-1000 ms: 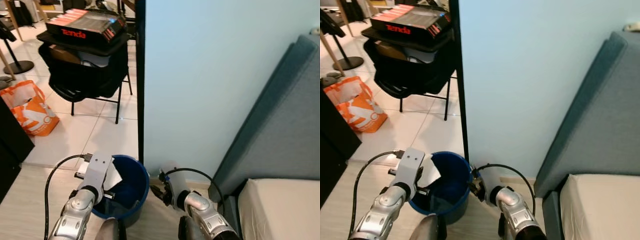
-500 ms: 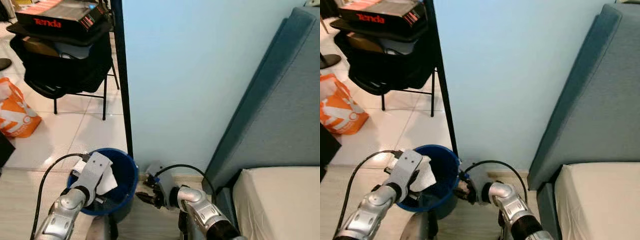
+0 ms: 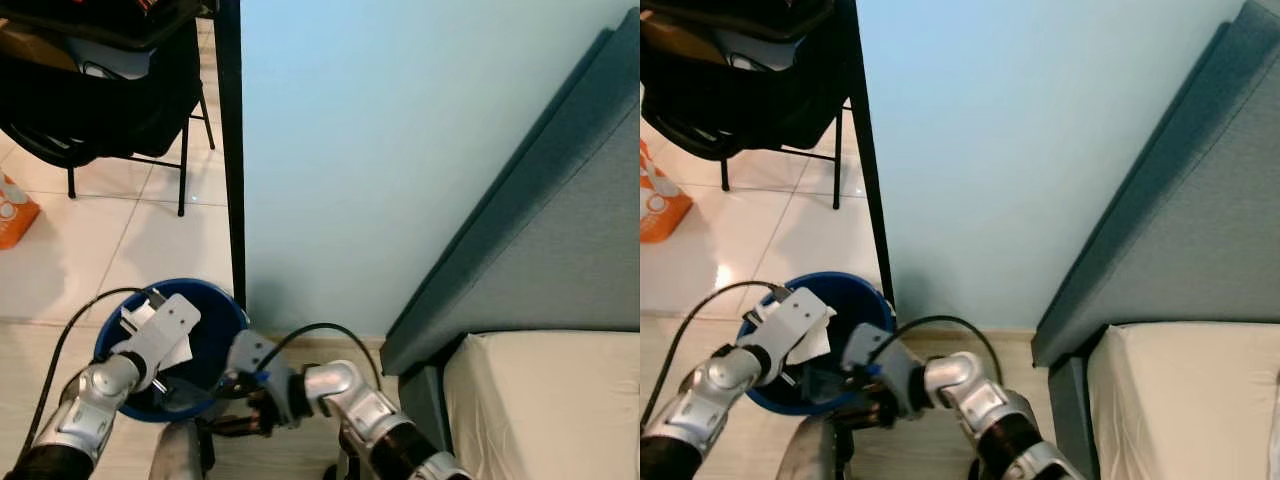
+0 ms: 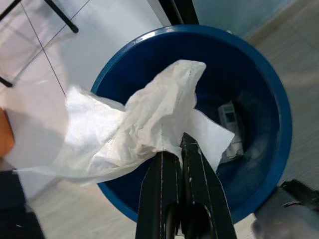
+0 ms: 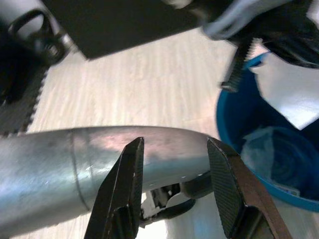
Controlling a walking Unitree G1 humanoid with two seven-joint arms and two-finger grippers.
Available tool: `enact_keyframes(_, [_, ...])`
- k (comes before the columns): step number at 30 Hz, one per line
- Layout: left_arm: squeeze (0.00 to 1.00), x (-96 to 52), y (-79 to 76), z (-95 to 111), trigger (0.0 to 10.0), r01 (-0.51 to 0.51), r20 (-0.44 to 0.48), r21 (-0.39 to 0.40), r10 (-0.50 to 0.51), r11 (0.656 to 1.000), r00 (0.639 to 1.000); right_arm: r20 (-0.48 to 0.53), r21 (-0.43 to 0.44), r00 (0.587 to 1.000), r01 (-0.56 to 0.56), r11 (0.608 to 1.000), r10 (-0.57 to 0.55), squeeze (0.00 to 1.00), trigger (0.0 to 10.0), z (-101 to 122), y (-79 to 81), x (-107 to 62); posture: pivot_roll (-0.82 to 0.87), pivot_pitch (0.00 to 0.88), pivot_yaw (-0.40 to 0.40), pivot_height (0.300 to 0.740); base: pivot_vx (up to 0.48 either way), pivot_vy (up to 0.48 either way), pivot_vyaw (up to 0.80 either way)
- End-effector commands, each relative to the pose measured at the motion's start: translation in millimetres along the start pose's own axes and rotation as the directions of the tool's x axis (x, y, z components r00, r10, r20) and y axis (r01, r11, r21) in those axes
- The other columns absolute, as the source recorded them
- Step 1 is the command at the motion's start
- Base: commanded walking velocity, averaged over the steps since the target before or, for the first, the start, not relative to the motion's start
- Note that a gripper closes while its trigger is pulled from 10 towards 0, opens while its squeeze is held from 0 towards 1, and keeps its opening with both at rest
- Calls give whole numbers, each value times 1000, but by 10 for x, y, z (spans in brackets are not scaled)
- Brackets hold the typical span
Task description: Clean up the room
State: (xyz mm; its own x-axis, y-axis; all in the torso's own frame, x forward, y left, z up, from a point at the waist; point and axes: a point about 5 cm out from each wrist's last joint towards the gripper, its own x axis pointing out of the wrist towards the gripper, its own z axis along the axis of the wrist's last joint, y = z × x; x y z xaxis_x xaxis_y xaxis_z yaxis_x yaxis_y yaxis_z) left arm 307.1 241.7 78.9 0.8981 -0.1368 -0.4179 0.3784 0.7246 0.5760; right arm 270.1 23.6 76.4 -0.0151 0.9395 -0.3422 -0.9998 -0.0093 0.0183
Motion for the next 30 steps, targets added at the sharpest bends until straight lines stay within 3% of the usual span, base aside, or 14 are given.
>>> enact_keyframes(1, [0, -10, -15, -69, 10000, 24, -24, 32, -23, 999, 999, 8, -10, 998, -56, 998, 56, 0, 10000, 45, 67, 100, 35, 287, -200, 580, 0, 0, 0])
enact_keyframes(8, [0, 53, 117, -45, 10000, -37, -20, 71, 39, 997, 999, 31, -45, 992, -124, 991, 125, 0, 10000, 194, 124, 236, 40, 282, -203, 580, 0, 0, 0])
enact_keyframes(19, [0, 111, 213, -14, 10000, -56, -15, 77, 57, 996, 998, 10, -99, 997, -74, 992, 75, 0, 10000, 206, 98, 282, 43, 282, -189, 580, 0, 0, 0])
enact_keyframes(20, [808, 118, 199, -13, 10000, -38, -16, 74, 39, 997, 999, 13, -97, 998, -68, 993, 69, 0, 10000, 208, 90, 277, 43, 282, -189, 580, 0, 0, 0])
enact_keyframes(22, [808, 118, 199, -13, 10000, -38, -16, 74, 39, 997, 999, 13, -97, 998, -68, 993, 69, 0, 10000, 208, 90, 277, 43, 282, -189, 580, 0, 0, 0])
enact_keyframes(23, [1000, 122, 180, -13, 10000, -23, -17, 73, 24, 997, 1000, 14, -95, 998, -58, 994, 59, 0, 10000, 209, 79, 273, 45, 280, -180, 580, 0, 0, 0])
enact_keyframes(30, [1000, 134, 138, -19, 10000, 1, -15, 75, 0, 997, 1000, 17, -91, 999, -44, 995, 46, 0, 10000, 210, 64, 267, 48, 279, -174, 580, 0, 0, 0])
